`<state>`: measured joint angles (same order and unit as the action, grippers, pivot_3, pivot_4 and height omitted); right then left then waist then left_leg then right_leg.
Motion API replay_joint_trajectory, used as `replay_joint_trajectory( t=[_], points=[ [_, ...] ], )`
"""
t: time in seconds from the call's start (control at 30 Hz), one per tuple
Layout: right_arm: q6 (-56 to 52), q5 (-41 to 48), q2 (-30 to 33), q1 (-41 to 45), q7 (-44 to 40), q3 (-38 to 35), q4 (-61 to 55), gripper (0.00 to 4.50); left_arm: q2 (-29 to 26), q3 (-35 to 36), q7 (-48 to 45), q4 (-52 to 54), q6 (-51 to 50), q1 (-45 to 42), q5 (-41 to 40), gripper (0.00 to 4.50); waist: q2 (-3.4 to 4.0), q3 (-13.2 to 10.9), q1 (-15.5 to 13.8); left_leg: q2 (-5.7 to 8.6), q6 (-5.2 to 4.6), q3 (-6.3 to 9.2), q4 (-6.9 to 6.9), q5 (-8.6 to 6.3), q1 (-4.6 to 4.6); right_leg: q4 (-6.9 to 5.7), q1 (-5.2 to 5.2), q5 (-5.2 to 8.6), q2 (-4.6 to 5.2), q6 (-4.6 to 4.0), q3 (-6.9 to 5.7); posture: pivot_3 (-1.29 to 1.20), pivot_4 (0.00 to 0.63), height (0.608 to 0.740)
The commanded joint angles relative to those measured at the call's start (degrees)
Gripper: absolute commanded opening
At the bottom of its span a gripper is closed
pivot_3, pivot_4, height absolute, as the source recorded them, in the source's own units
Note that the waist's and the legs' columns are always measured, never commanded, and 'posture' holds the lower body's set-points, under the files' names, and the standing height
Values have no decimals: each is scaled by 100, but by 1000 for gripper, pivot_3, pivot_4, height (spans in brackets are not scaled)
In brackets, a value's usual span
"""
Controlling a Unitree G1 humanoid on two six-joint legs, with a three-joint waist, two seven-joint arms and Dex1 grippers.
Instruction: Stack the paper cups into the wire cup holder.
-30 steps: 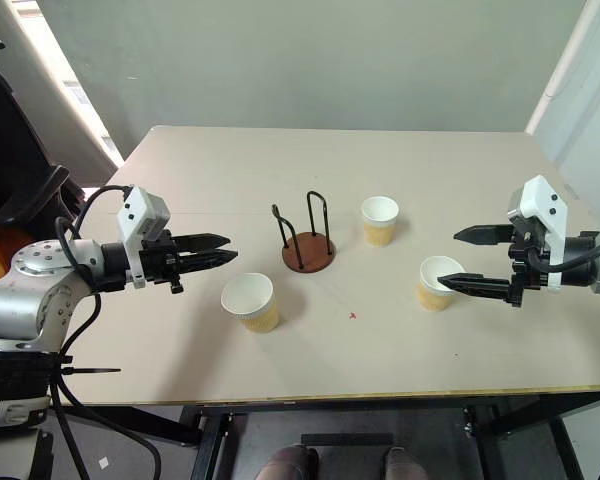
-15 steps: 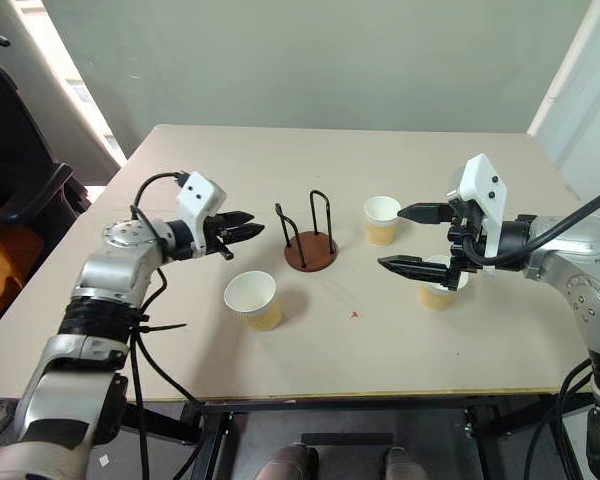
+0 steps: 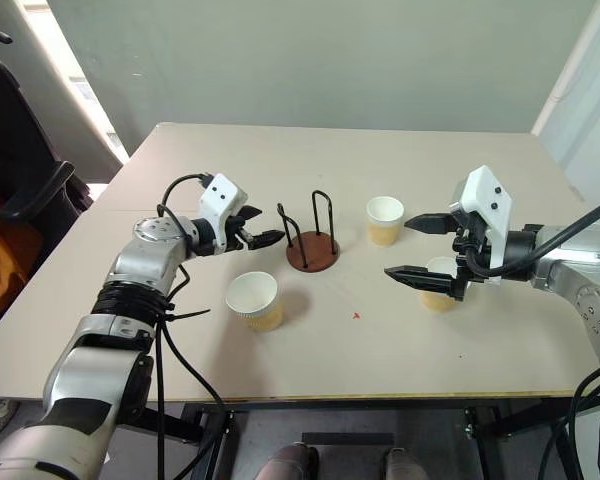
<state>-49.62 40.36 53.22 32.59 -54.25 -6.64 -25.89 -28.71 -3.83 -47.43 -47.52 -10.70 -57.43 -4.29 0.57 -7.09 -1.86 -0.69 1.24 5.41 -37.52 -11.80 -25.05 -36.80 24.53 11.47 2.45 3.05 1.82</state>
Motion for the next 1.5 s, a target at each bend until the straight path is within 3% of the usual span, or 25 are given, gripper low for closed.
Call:
replay_joint_trajectory(
  t=[0.03, 0.17, 0.23, 0.57, 0.6, 0.77, 0.97, 1.2, 1.5],
  points=[
    [19, 75, 125, 26, 68, -245, -162, 4466, 255, -73, 59, -471, 441, -380, 196, 4055, 0, 0, -4, 1, -1, 0, -3, -1, 0, 0, -1, -1, 0, 2, 0, 0, 150, 740],
    [-25, 142, 141, -6, 113, -282, -233, 4466, 420, -89, 279, -1018, 768, -592, 380, 4055, -4, -3, 15, 1, -5, -5, -11, -4, 0, 0, -3, -1, 0, 9, 2, 0, 150, 740],
    [-60, 182, 150, -32, 158, -316, -283, 4466, 485, -44, 478, -1238, 857, -692, 428, 3696, -5, -4, 19, 1, -4, -9, -11, -3, 0, 0, -2, 1, -4, 12, 2, 0, 150, 740],
    [-119, 289, 312, -111, 221, -450, -335, 4466, 496, 52, 119, -1154, 976, -495, 309, 176, -6, -4, 6, 43, 15, -4, -19, 8, -12, -2, -2, 26, -5, 50, 14, 0, 150, 740],
    [-116, 295, 332, -112, 210, -451, -332, 4466, 492, 70, -24, -1039, 929, -450, 253, 57, -5, -3, 6, 48, 12, -3, -24, 6, -14, -3, -4, 28, -4, 54, 15, 0, 150, 740],
    [5, 318, 844, -430, -398, -535, -295, 4466, 437, 36, -1194, 538, 143, -61, -254, 57, -7, -5, -16, 62, -4, 2, -49, -5, -32, -2, -5, 34, 0, 67, 19, 0, 150, 740],
    [367, 92, 1371, -817, -1076, -327, -246, 4466, 476, -399, -1761, 2338, -813, 400, -432, 57, -7, -4, -55, 73, -6, 3, -63, -8, -52, 0, 3, 31, 11, 77, 20, 0, 150, 740],
    [765, -587, 1646, -1127, -1232, 217, -250, 4466, 572, -1079, -1623, 3564, -1303, 1110, -243, 57, -6, -4, -45, 68, -22, -1, -66, -18, -31, -5, -14, 31, 32, 90, 22, 0, 150, 740],
    [817, -951, 1610, -1098, -1207, 450, -243, 4466, 662, -1348, -1162, 4265, -1895, 1475, -209, 57, -7, -4, -28, 71, -71, -7, -65, -42, -2, -7, -39, 31, 46, 91, 21, 0, 150, 740]
  ],
)
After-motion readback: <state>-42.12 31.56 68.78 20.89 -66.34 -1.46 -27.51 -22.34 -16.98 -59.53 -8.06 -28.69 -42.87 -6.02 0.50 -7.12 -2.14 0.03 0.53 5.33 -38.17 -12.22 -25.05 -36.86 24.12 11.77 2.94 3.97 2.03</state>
